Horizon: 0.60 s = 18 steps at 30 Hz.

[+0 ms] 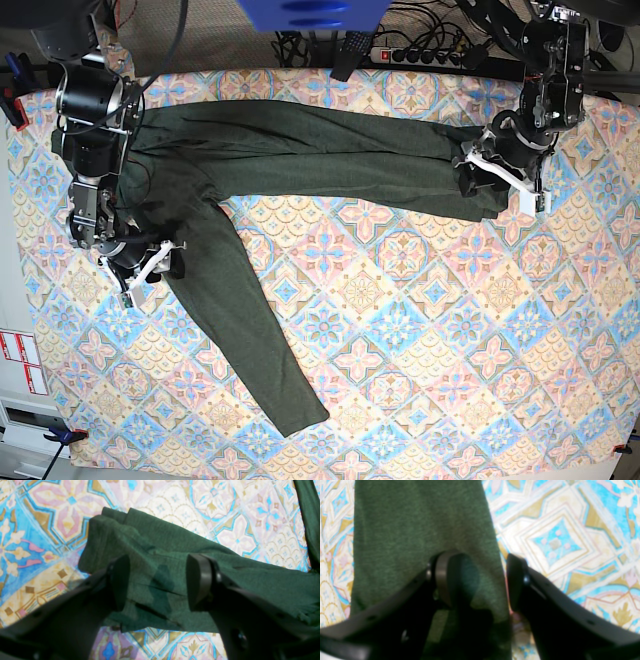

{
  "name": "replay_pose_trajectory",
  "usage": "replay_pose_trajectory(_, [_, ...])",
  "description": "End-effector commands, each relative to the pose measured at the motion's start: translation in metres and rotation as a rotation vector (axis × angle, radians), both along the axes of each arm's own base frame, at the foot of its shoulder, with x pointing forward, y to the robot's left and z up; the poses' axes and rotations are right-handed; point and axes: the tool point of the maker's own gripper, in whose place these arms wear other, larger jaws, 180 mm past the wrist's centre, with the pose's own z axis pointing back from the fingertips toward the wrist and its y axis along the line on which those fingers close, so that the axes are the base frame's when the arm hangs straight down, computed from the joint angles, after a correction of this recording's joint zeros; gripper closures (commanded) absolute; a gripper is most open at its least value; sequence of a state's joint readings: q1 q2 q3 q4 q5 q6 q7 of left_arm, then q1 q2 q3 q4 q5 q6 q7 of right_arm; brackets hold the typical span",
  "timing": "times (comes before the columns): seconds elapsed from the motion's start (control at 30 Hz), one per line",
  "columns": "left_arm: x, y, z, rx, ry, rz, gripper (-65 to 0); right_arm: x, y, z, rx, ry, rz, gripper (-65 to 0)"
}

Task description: Fold the T-shirt properly

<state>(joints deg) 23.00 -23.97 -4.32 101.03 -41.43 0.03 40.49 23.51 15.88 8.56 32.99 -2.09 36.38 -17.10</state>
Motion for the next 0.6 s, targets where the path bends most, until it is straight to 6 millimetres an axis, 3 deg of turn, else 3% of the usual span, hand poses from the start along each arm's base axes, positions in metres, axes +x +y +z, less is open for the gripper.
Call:
replay_pose_trajectory(0.0, [0.007,0.003,0.010,0.007,-0.039,-0.003,-35.1,0.008,-0.008,0.009,-0.021,-0.012,-0.005,-30.1])
replay_pose_trajectory(0.17, [0.007,0.002,0.010,0.006,-0.039,-0.005,-35.1,0.010,-0.008,0.010,-0.018,-0.019,-0.007,-29.9])
replay_pose_trajectory(0.37, [0.007,0.002,0.010,0.006,-0.039,-0.005,-35.1,0.030,-0.010,0.038,-0.047,-0.109,0.007,-29.9])
replay_pose_trajectory(0.57, [0.007,0.002,0.010,0.006,-0.039,-0.005,-35.1,0.031,-0.022,0.043,-0.034,-0.124,-0.043,-30.1])
